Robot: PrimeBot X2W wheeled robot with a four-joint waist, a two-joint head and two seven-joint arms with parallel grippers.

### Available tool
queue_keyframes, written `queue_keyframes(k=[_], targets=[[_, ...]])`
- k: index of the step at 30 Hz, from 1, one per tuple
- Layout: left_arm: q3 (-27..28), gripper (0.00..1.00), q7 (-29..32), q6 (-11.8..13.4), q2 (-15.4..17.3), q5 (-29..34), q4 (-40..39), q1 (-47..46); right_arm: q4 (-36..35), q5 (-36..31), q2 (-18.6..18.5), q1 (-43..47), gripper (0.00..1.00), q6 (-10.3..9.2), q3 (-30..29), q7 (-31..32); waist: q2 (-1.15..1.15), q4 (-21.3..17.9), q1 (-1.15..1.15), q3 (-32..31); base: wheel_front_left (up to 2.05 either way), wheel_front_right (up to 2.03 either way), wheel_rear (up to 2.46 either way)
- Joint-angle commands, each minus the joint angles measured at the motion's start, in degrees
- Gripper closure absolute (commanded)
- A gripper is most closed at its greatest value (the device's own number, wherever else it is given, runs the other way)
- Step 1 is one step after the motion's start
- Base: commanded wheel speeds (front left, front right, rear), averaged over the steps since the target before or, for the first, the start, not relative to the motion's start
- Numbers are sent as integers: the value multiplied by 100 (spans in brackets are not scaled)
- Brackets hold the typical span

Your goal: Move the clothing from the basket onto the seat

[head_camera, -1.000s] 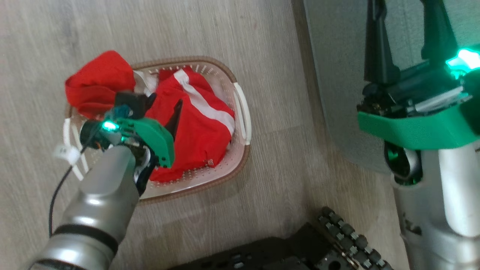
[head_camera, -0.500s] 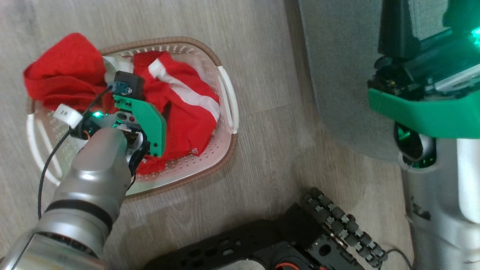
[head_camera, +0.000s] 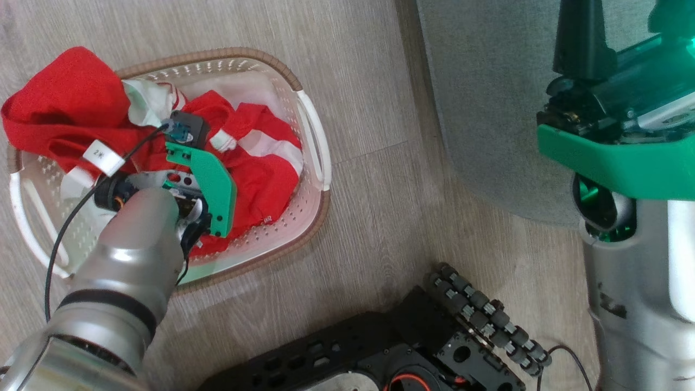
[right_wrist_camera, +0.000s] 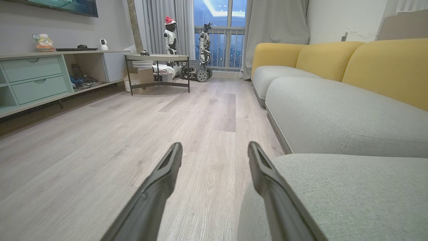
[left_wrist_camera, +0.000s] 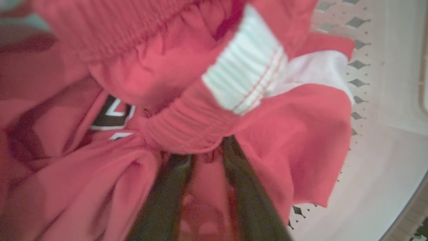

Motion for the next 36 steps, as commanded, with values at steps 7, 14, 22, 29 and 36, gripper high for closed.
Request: queue_keyframes(k=[7,14,22,29,36], targets=[[-224,100,-115,-35,166,-294,-330,73,-179,56,-15,121,0,-1,50,-36,0,36,0,-83,0,0,0],[-512,100,-312,-35,180,-717,-597,180,-98,43,-15,141,0,-1,41,-36,0,127,0,-408,0,0,0],[-946,100,-674,-35,114,-1183,-1051,522,93,-15,-15,359,0,-1,37,-36,0,332,0,-1151,0,0,0],[-1400,100,-1189,-35,140,-1613,-1620,923,337,-148,-15,659,0,-1,1,-36,0,563,0,-1991,0,0,0],[-1651,100,-1678,-35,221,-1943,-2056,1202,579,-234,-15,928,0,-1,-7,-36,0,767,0,-2683,0,0,0]])
